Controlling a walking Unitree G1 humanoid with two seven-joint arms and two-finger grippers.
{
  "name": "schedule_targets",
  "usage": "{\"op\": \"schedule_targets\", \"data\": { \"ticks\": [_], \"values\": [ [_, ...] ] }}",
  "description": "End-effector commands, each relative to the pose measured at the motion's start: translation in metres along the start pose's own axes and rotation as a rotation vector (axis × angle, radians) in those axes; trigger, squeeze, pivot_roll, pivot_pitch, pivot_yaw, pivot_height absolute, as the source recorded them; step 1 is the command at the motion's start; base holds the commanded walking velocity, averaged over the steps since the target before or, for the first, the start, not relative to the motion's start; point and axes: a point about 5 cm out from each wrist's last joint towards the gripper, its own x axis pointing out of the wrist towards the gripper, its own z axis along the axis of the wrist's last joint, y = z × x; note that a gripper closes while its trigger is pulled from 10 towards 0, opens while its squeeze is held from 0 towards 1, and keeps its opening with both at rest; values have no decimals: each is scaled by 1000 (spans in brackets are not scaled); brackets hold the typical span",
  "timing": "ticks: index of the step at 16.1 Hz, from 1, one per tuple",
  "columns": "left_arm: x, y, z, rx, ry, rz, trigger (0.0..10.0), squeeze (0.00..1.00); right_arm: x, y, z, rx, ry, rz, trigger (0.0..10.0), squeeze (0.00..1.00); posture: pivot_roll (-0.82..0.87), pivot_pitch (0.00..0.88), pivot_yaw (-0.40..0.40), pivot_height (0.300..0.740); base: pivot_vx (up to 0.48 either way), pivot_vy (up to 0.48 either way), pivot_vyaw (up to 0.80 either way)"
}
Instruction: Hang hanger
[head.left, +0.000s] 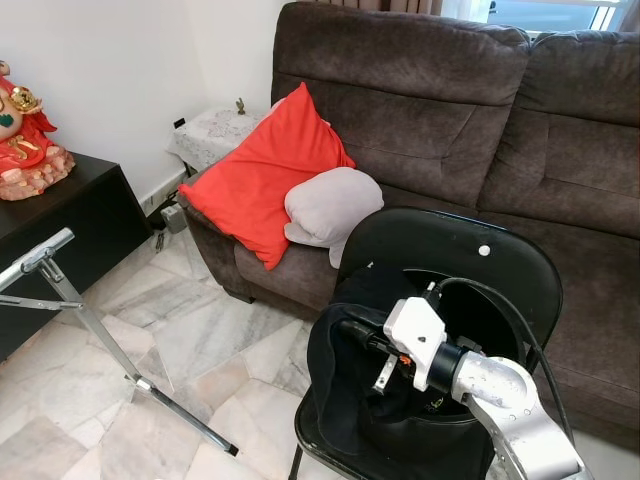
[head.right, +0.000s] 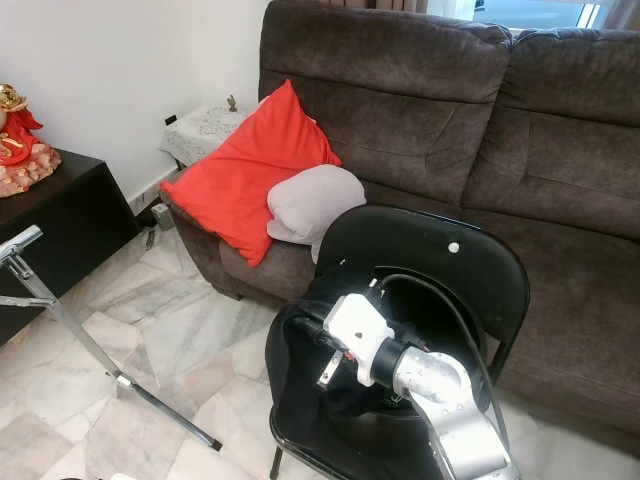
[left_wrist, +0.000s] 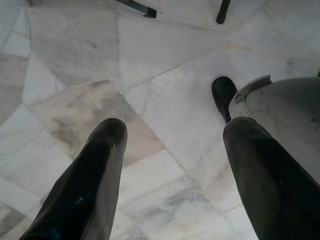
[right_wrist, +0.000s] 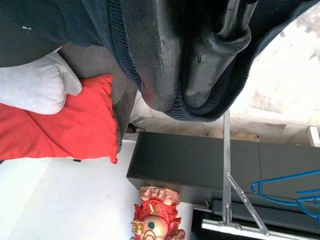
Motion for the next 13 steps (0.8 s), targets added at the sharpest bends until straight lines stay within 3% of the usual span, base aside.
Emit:
{"op": "schedule_targets", "data": {
  "ticks": [1, 5, 6, 8, 13],
  "values": [
    [-1, 1, -7, 1, 35, 0, 10000, 0, 3, 5, 4, -10, -15, 24, 10000, 235, 44, 58, 87, 740, 0, 0, 0],
    [-1, -1, -8, -9, 35, 2, 10000, 0, 4, 6, 3, -7, -10, 33, 10000, 314, 42, 73, 72, 740, 0, 0, 0],
    [-1, -2, -9, -14, 37, 2, 10000, 0, 5, 7, 5, -8, -13, 39, 10000, 431, 29, 78, 69, 740, 0, 0, 0],
    [-2, -3, -13, -12, 47, -3, 10000, 0, 7, 9, 8, -8, -22, 41, 10000, 490, 20, 82, 72, 740, 0, 0, 0],
    [-2, -2, -12, -12, 45, -2, 10000, 0, 8, 11, 8, -10, -27, 43, 10000, 529, 20, 90, 77, 740, 0, 0, 0]
  ]
}}
